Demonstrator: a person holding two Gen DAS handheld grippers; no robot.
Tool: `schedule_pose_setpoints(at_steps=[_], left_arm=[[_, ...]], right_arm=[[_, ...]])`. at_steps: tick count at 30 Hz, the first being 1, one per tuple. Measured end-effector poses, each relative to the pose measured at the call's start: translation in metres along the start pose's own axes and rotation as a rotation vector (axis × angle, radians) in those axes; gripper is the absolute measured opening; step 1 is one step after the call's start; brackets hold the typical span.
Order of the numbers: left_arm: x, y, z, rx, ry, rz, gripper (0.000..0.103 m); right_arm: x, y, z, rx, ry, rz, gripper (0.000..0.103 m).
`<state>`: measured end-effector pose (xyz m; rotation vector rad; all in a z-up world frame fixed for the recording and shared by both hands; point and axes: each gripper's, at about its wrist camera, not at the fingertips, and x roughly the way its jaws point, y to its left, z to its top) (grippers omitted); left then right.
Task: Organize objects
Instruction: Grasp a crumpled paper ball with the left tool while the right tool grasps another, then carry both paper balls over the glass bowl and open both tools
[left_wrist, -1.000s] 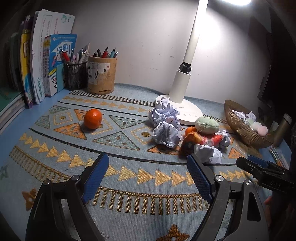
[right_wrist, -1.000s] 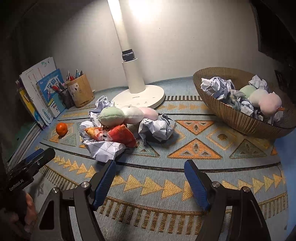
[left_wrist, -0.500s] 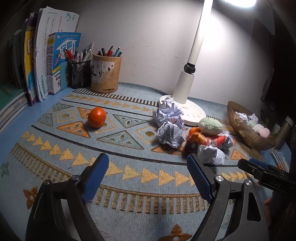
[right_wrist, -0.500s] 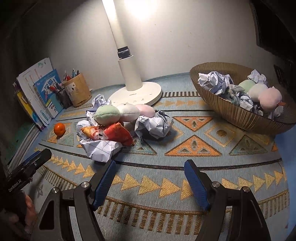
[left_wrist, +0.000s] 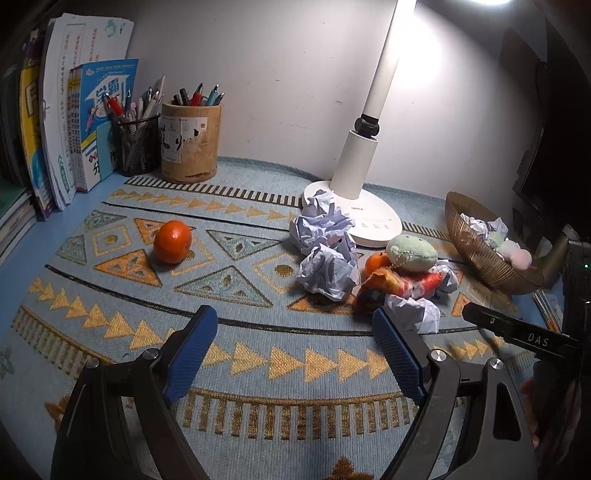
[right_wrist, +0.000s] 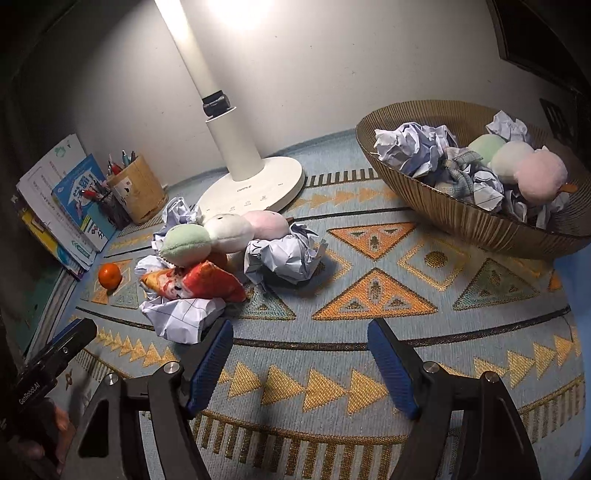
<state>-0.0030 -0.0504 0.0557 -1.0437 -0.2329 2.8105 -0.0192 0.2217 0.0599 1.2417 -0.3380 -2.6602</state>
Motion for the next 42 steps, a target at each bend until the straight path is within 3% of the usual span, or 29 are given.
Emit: schedule_pose_setpoints(at_steps=[2, 5, 8, 12, 15, 18, 19, 20, 23, 31, 37, 42], left_arm=[[0.013, -0.004, 0.014, 0.030, 0.030, -0.023, 0.085], [0.038, -0.005, 0.027, 0.060, 0.066, 0.000, 0.084], [0.056, 0.000, 0.031, 0.020, 0.092, -0.076, 0.084], [0.077, -0.001, 0.033, 0.000, 0.128, -0.107, 0.079], [0.087, -0.001, 0.032, -0.030, 0.158, -0.160, 0.068], [0.085, -0.002, 0.032, -0.040, 0.149, -0.197, 0.048], [0.084, -0.003, 0.032, -0.037, 0.147, -0.212, 0.036], [0.082, -0.004, 0.032, -0.033, 0.142, -0.216, 0.032], [0.070, -0.004, 0.030, -0.034, 0.119, -0.192, 0.031], [-0.004, -0.008, 0.001, -0.074, 0.036, -0.226, 0.031], [-0.022, -0.029, -0.037, -0.079, -0.015, -0.214, 0.031], [-0.016, -0.031, -0.046, -0.079, -0.002, -0.203, 0.031]], right_arm=[[0.009, -0.006, 0.012, 0.031, 0.014, 0.012, 0.074], [0.023, -0.006, 0.027, 0.026, 0.021, -0.001, 0.074], [0.035, -0.005, 0.037, 0.036, 0.039, 0.038, 0.074], [0.051, -0.001, 0.048, 0.020, 0.055, 0.062, 0.073], [0.059, 0.004, 0.047, -0.012, 0.066, 0.071, 0.056], [0.055, 0.008, 0.045, -0.032, 0.046, 0.074, 0.051], [0.053, 0.008, 0.045, -0.035, 0.038, 0.071, 0.050], [0.050, 0.008, 0.044, -0.036, 0.031, 0.070, 0.050], [0.037, 0.008, 0.041, -0.042, 0.008, 0.060, 0.050], [-0.031, 0.006, 0.013, -0.129, -0.022, 0.067, 0.050], [-0.035, -0.011, -0.022, -0.138, 0.010, 0.051, 0.051], [-0.027, -0.016, -0.031, -0.153, 0.048, 0.062, 0.055]])
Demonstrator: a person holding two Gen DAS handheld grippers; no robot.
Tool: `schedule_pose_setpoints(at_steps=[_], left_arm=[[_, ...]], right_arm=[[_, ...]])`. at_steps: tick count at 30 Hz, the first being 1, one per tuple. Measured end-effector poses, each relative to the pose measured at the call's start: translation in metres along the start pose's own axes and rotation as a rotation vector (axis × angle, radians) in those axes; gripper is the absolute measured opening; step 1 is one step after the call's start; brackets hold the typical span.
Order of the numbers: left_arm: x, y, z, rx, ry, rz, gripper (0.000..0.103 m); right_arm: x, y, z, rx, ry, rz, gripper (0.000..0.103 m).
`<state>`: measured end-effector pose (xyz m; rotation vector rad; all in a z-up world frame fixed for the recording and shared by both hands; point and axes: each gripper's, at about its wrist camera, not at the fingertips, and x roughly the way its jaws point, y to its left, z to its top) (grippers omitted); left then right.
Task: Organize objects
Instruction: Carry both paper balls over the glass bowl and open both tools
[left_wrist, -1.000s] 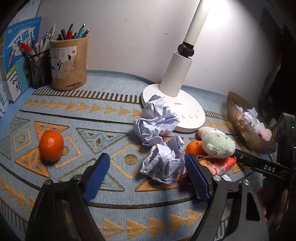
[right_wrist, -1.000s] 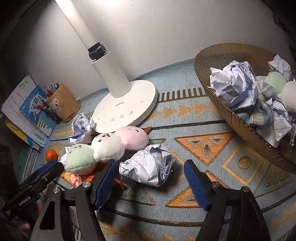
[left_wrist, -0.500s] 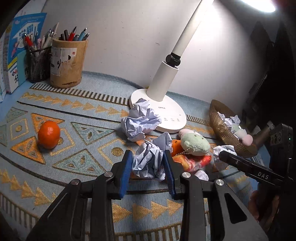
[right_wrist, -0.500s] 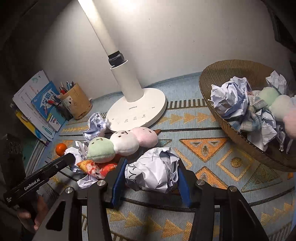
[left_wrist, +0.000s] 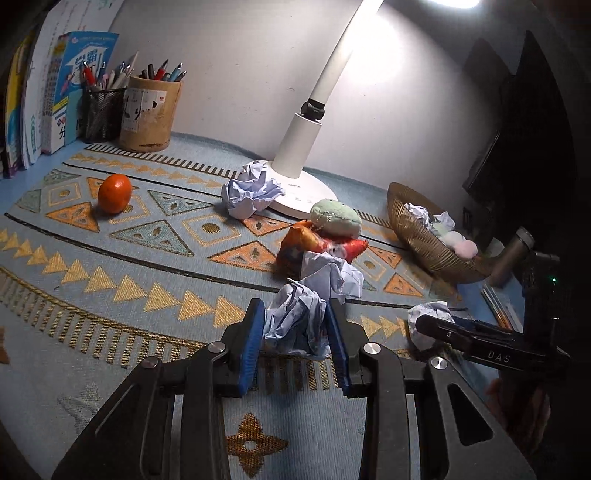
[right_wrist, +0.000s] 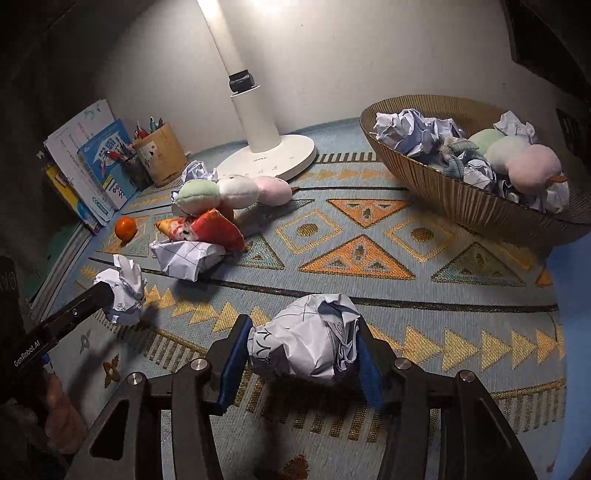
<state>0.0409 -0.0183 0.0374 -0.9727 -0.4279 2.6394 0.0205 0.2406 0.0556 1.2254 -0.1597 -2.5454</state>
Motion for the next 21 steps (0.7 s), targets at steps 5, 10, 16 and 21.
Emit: schedule_pose_setpoints(at_steps=[5, 10, 16, 21], left_arm=[[0.003, -0.011, -0.003, 0.064, 0.010, 0.020, 0.031], [0.004, -0.018, -0.005, 0.104, 0.011, 0.029, 0.031], [0.003, -0.017, -0.006, 0.097, 0.005, 0.044, 0.031], [-0.014, -0.042, 0.009, 0.130, -0.029, -0.016, 0.031]], right_arm=[[-0.012, -0.001, -0.012, -0.035, -0.010, -0.006, 0.070], [-0.012, -0.002, -0.013, -0.026, -0.003, 0.011, 0.070], [-0.003, 0.007, -0.010, -0.060, 0.010, 0.023, 0.048], [-0.029, 0.003, -0.005, -0.063, -0.053, 0.018, 0.048]])
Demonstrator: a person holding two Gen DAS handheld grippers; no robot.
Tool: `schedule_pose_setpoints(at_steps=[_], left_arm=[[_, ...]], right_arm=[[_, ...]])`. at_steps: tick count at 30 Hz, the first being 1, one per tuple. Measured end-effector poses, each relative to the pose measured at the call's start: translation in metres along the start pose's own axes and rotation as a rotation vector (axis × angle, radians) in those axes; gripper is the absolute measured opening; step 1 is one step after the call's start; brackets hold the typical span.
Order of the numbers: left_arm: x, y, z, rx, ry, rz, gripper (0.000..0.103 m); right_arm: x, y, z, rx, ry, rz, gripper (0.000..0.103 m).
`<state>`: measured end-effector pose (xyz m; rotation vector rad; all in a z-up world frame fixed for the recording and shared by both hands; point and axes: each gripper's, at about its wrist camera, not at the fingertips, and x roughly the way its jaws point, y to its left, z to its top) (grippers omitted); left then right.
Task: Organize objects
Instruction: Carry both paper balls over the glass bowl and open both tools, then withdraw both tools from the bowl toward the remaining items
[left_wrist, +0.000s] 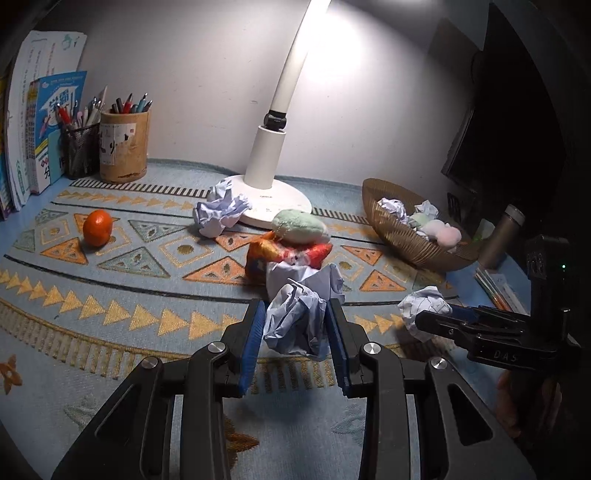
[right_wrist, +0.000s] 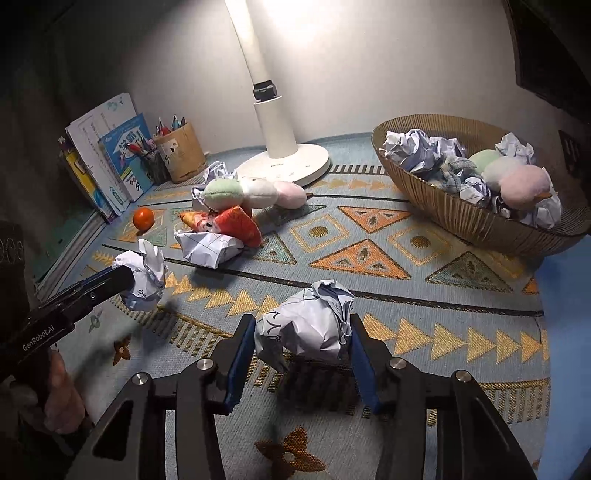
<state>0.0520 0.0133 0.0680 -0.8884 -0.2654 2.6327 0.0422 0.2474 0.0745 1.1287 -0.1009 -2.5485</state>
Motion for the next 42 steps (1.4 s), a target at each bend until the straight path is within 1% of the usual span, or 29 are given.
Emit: schedule_pose_setpoints(at_steps=[2, 4, 7, 9, 10, 13, 16, 18, 19, 20, 21, 22, 23, 25, 29, 32, 35, 37, 40, 42], left_arm=[[-0.005, -0.021, 0.023, 0.042, -0.034, -0.046, 0.031], [-0.001, -0.044, 0.050, 0.079, -0.054, -0.101, 0.031], [0.026, -0.075, 0.085, 0.106, -0.053, -0.167, 0.031], [0.052, -0.097, 0.099, 0.132, -0.040, -0.181, 0.031], [0.067, -0.107, 0.103, 0.141, -0.023, -0.191, 0.031], [0.109, -0.132, 0.108, 0.158, 0.018, -0.204, 0.031], [0.141, -0.148, 0.109, 0.170, 0.037, -0.198, 0.031], [0.160, -0.157, 0.108, 0.175, 0.045, -0.194, 0.034], [0.168, -0.162, 0.108, 0.181, 0.050, -0.185, 0.045], [0.175, -0.164, 0.107, 0.188, 0.056, -0.160, 0.058], [0.180, -0.166, 0.106, 0.192, 0.062, -0.138, 0.066], [0.182, -0.166, 0.104, 0.190, 0.060, -0.138, 0.075], [0.182, -0.165, 0.102, 0.186, 0.061, -0.145, 0.075], [0.179, -0.164, 0.099, 0.187, 0.070, -0.153, 0.075], [0.159, -0.156, 0.099, 0.169, 0.063, -0.167, 0.075], [0.135, -0.149, 0.102, 0.172, 0.029, -0.156, 0.075], [0.101, -0.139, 0.107, 0.166, -0.018, -0.143, 0.075], [0.068, -0.125, 0.111, 0.146, -0.062, -0.130, 0.075], [0.023, -0.099, 0.114, 0.121, -0.122, -0.089, 0.075], [-0.003, -0.078, 0.112, 0.107, -0.160, -0.053, 0.075]], right_arm=[[-0.020, -0.007, 0.012, 0.000, -0.054, -0.023, 0.048], [-0.043, -0.020, 0.029, 0.012, -0.126, -0.069, 0.048], [-0.070, -0.054, 0.058, 0.074, -0.212, -0.140, 0.048], [-0.080, -0.081, 0.077, 0.150, -0.252, -0.207, 0.049], [-0.083, -0.097, 0.087, 0.204, -0.265, -0.227, 0.049], [-0.081, -0.143, 0.115, 0.358, -0.282, -0.231, 0.049], [-0.069, -0.170, 0.133, 0.426, -0.272, -0.225, 0.049], [-0.056, -0.181, 0.143, 0.429, -0.260, -0.227, 0.050], [-0.050, -0.185, 0.147, 0.424, -0.251, -0.226, 0.052], [-0.042, -0.188, 0.151, 0.409, -0.239, -0.219, 0.063], [-0.036, -0.191, 0.154, 0.394, -0.226, -0.221, 0.067], [-0.033, -0.193, 0.155, 0.383, -0.218, -0.238, 0.067], [-0.031, -0.194, 0.155, 0.373, -0.212, -0.253, 0.067], [-0.034, -0.195, 0.150, 0.368, -0.214, -0.246, 0.067], [-0.045, -0.185, 0.135, 0.366, -0.209, -0.230, 0.067], [-0.053, -0.169, 0.126, 0.349, -0.203, -0.202, 0.067], [-0.065, -0.138, 0.120, 0.308, -0.207, -0.180, 0.067], [-0.074, -0.115, 0.120, 0.267, -0.224, -0.145, 0.067], [-0.088, -0.072, 0.120, 0.199, -0.247, -0.121, 0.067], [-0.093, -0.045, 0.117, 0.160, -0.259, -0.091, 0.067]])
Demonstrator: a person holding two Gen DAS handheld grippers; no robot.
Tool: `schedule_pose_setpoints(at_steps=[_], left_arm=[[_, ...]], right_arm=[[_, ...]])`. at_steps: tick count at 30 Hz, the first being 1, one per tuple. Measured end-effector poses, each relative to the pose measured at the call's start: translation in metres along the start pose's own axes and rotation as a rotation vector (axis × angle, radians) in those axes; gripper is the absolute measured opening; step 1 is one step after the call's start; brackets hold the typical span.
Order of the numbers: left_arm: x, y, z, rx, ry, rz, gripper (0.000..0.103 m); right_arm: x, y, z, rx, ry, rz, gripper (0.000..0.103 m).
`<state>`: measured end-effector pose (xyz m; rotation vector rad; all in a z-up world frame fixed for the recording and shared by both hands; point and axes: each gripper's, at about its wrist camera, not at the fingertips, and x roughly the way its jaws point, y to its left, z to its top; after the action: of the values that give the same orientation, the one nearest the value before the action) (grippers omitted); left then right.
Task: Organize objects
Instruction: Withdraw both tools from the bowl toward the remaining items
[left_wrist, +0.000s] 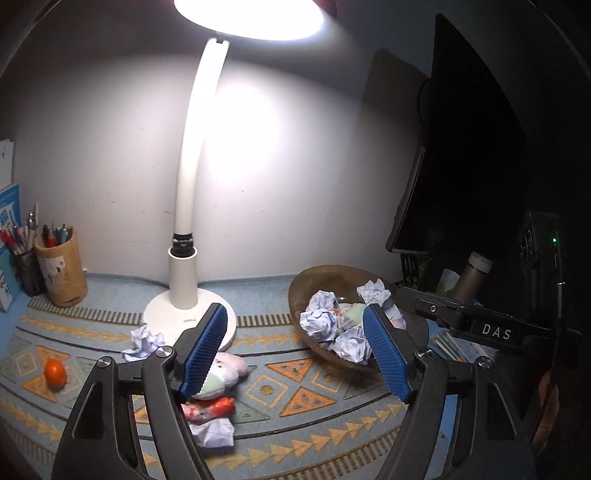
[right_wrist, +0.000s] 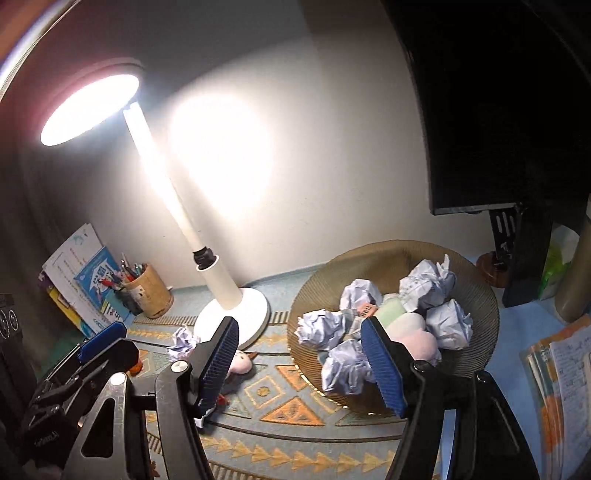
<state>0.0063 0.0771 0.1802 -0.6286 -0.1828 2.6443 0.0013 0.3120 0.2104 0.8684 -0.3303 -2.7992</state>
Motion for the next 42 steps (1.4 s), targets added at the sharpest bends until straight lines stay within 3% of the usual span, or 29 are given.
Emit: schedule_pose_setpoints(at_steps=[6, 12, 18, 25, 32, 42], left_arm=[[-0.052, 0.071, -0.026, -0.076, -0.042, 0.188, 0.078], [-0.029, 0.121, -0.080, -0.115, 0.058, 0.318, 0.078], [-0.005, 0.144, -0.119, -0.188, 0.118, 0.302, 0.078], [0.002, 0.141, -0.121, -0.167, 0.155, 0.348, 0.078], [0.001, 0.147, -0.120, -0.189, 0.161, 0.344, 0.078], [0.000, 0.146, -0.120, -0.190, 0.163, 0.346, 0.078]], right_arm=[[0.011, 0.051, -0.037, -0.036, 0.050, 0.050, 0.067], [0.061, 0.059, -0.091, -0.014, 0.155, 0.070, 0.067], [0.089, 0.057, -0.120, -0.039, 0.172, 0.063, 0.067], [0.104, 0.060, -0.133, -0.072, 0.214, 0.037, 0.067], [0.107, 0.071, -0.137, -0.134, 0.228, 0.008, 0.068], [0.110, 0.063, -0.136, -0.091, 0.242, 0.022, 0.068]])
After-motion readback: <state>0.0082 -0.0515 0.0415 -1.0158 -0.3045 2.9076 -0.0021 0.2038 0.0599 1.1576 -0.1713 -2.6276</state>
